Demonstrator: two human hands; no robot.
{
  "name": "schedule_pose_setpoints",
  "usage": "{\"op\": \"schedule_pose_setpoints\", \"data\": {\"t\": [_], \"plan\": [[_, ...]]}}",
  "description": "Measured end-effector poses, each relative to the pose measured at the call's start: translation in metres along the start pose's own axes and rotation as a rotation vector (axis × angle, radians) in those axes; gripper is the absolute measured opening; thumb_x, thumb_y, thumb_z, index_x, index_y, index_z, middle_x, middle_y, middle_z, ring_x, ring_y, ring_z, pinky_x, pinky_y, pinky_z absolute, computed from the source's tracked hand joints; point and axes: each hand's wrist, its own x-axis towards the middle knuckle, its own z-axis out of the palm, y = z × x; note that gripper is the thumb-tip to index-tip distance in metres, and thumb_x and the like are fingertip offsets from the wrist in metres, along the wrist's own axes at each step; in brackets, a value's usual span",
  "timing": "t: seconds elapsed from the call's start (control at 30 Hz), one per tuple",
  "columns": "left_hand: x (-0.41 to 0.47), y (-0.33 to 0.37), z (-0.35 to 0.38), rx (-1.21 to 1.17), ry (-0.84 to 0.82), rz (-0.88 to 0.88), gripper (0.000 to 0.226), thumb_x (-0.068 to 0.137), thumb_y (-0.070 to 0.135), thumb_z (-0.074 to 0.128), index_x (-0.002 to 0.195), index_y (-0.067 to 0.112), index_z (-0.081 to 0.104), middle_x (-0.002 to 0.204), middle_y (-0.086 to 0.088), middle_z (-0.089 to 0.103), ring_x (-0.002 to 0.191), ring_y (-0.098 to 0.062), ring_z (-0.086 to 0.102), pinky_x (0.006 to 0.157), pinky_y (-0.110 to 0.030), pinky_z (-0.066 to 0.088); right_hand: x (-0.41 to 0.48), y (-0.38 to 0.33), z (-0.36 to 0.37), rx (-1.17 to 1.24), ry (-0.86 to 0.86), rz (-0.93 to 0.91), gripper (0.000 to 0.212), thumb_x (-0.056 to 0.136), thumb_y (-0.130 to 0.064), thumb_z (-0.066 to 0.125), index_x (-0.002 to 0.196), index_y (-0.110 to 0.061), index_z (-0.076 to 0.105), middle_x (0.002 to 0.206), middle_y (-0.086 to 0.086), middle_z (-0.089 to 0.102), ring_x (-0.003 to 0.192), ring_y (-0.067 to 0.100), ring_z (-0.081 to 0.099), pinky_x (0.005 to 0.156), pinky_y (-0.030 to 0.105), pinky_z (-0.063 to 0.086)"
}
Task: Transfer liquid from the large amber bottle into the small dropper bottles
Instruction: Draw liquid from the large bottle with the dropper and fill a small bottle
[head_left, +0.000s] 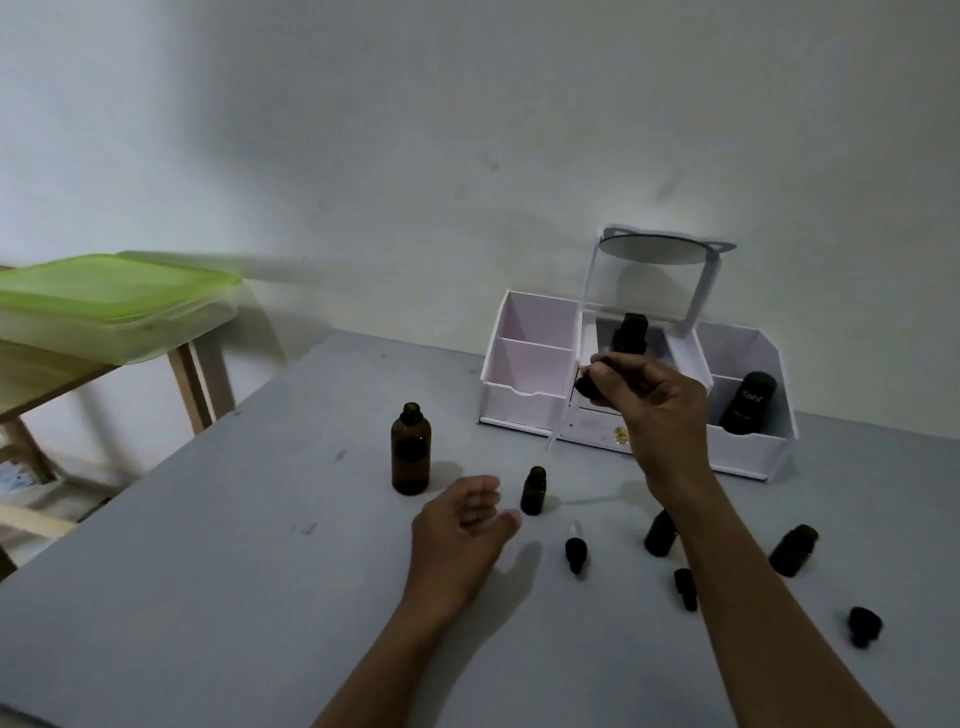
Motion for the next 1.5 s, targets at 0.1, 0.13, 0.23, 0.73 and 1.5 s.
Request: {"op": "schedule_pose_setpoints", "data": {"t": [0.1, 0.13, 0.23, 0.73, 1.5], "plan": [[0.019, 0.003, 0.023, 0.036, -0.020, 0.036, 0.044, 0.075, 0.024, 0.080, 0.116, 0.026, 0.064, 0.107, 0.011, 0.067, 0.096, -0.001, 0.062, 0.073, -0.004, 0.047, 0.002, 0.007, -0.003, -0.009, -0.011, 0.002, 0.015, 0.090, -0.003, 0.070, 0.098, -0.016, 0.073, 0.076, -0.015, 0.077, 0.076, 0.005, 0.076, 0.073, 0.016, 0.057], [0.024, 0.003, 0.028, 0.043, -0.021, 0.044, 0.046, 0.075, 0.024, 0.080, 0.118, 0.026, 0.063, 0.107, 0.011, 0.065, 0.096, 0.000, 0.061, 0.072, -0.003, 0.046, 0.002, 0.010, -0.004, -0.005, -0.017, 0.004, 0.015, 0.089, -0.003, 0.070, 0.098, -0.015, 0.073, 0.076, -0.014, 0.077, 0.076, 0.006, 0.076, 0.073, 0.016, 0.057], [0.039, 0.003, 0.035, 0.080, -0.019, 0.056, 0.047, 0.076, 0.023, 0.080, 0.119, 0.027, 0.062, 0.104, 0.015, 0.062, 0.091, 0.004, 0.059, 0.066, 0.000, 0.044, 0.003, 0.017, -0.004, 0.013, -0.032, 0.019, 0.013, 0.089, -0.003, 0.071, 0.097, -0.011, 0.074, 0.076, -0.008, 0.078, 0.075, 0.010, 0.076, 0.073, 0.017, 0.058], [0.046, -0.005, 0.038, 0.194, -0.084, 0.124, 0.038, 0.075, 0.024, 0.081, 0.111, 0.023, 0.068, 0.102, 0.014, 0.067, 0.090, 0.004, 0.061, 0.077, -0.001, 0.042, 0.006, 0.031, -0.001, -0.059, -0.087, 0.004, 0.012, 0.088, -0.005, 0.072, 0.097, -0.012, 0.075, 0.080, -0.005, 0.078, 0.076, 0.013, 0.077, 0.075, 0.021, 0.059], [0.050, -0.009, 0.041, 0.240, -0.074, 0.114, 0.035, 0.079, 0.027, 0.077, 0.113, 0.022, 0.069, 0.112, 0.007, 0.070, 0.091, 0.000, 0.061, 0.077, -0.002, 0.042, -0.002, 0.047, 0.004, -0.325, -0.152, -0.079, 0.022, 0.085, -0.021, 0.078, 0.080, -0.042, 0.074, 0.076, -0.029, 0.073, 0.078, -0.001, 0.073, 0.103, 0.068, 0.041]]}}
